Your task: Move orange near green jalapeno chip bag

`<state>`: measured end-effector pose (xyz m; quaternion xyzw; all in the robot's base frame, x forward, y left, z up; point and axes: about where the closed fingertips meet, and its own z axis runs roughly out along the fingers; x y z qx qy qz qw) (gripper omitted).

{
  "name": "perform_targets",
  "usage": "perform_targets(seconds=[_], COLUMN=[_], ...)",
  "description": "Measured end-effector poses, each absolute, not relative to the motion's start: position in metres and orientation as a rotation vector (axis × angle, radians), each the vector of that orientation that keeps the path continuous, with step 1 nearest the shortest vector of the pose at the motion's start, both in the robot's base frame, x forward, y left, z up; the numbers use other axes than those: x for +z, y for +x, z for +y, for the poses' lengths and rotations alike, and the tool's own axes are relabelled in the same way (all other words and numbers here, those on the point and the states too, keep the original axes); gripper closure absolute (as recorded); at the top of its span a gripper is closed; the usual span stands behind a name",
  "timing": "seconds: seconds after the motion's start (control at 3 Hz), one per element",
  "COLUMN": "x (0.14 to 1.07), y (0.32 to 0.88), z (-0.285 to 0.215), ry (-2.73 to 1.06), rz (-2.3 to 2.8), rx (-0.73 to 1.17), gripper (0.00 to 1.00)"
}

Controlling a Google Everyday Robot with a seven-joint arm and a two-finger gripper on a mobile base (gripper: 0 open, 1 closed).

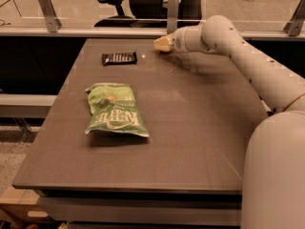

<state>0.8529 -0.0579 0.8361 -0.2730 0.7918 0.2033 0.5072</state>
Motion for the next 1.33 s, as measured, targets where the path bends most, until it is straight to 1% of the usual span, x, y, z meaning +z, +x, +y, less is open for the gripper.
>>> perform_targets(seconds=[0.33,0.67,1.33], x=[0.834,0.833,0.843], y=[0.853,0.853,0.846], z=[-0.055,-0.053,-0.048], ry=[-0.661,-0.664,-0.689], rz=[1.91,1.911,1.906], rx=[0.494,0.497,0.506], gripper=[0.87,1.0,1.0])
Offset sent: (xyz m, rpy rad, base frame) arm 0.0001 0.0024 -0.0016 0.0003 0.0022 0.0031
